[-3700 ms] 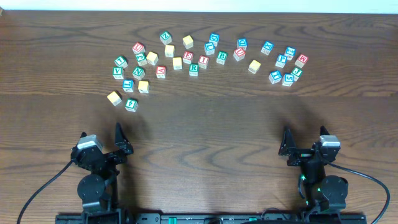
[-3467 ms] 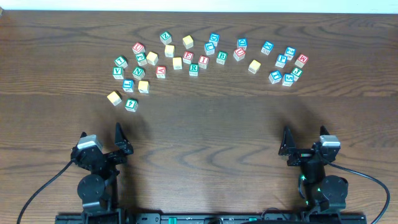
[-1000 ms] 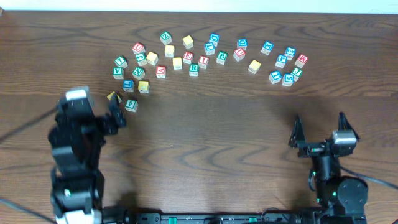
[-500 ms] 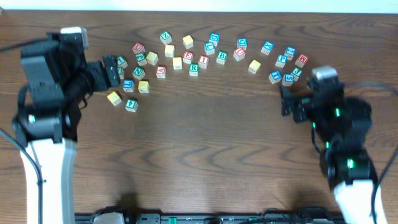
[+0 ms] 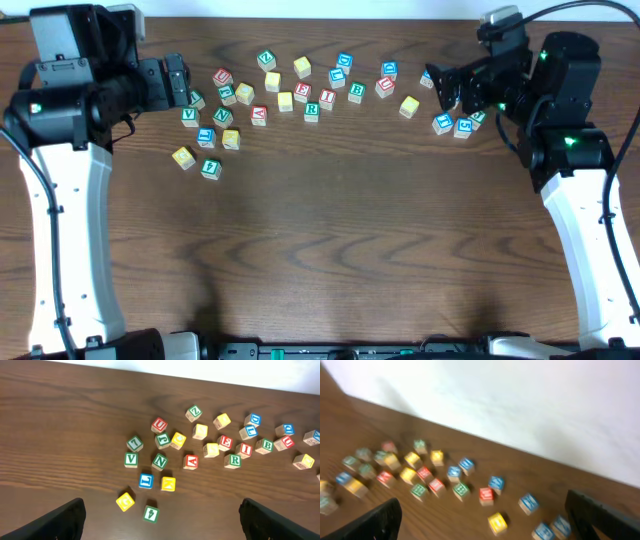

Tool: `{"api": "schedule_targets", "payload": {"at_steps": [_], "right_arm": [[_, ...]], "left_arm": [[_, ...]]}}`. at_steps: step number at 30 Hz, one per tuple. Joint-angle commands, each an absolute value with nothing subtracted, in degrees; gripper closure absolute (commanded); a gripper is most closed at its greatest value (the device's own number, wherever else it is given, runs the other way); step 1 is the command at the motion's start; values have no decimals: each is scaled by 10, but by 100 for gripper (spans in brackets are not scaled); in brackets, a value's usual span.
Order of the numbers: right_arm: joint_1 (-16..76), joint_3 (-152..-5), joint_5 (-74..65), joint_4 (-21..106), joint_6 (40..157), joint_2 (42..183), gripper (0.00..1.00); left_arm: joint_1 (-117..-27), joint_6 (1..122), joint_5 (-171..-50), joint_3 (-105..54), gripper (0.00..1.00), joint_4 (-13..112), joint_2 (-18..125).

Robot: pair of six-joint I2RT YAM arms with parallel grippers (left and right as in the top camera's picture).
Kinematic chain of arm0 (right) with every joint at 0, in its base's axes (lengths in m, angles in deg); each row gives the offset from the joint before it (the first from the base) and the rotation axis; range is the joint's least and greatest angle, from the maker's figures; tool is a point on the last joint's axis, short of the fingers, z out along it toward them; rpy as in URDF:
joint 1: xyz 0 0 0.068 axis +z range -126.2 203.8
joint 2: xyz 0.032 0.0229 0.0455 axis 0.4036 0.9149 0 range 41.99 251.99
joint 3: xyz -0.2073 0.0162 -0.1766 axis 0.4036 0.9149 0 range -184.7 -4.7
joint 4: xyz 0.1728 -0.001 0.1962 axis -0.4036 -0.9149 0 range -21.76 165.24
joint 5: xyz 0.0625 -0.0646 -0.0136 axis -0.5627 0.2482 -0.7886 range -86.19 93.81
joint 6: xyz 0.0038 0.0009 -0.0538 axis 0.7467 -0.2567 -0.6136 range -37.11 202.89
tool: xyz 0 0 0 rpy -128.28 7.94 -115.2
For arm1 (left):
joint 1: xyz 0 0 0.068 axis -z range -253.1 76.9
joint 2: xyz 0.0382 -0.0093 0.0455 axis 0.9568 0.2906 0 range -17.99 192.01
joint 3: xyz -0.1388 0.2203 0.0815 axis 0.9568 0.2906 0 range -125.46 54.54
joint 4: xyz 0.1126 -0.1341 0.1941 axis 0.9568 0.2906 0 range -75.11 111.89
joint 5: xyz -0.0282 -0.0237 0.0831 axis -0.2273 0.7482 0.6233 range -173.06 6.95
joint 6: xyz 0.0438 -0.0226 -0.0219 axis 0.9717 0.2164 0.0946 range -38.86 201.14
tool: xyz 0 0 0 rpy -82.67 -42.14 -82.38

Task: Spell out NEURIPS
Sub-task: 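Raise both arms and move the left gripper over the green N block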

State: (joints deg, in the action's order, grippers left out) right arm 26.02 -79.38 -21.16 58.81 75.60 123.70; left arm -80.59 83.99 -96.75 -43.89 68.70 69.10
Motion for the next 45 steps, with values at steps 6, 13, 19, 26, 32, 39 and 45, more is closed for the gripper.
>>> {"api": "schedule_targets", "payload": {"at_steps": [6,13,19,26,32,39,45], "right_arm": [[270,-806,-373,660,793,1247,1],[291,-806,-379,668,837,1249,1],[296,-806,-104,614,1036,1271,1],[296,-806,-56,602,1056,1302,1],[296,-806,-56,601,1056,1303,1],[296,-806,-56,600,1056,1303,1],[296,-806,-60,601,1065,1303,1]], "left_arm": [[-784,870,-974,-442,3,653,719],[-759,872,-908,-443,3,640,772],[-758,876,-892,-443,4,610,823],[-751,890,-892,-443,16,593,879],[-736,905,-892,-443,24,589,932],[-736,899,-893,-443,44,587,993],[-736,897,-894,-443,48,568,1036]]}}
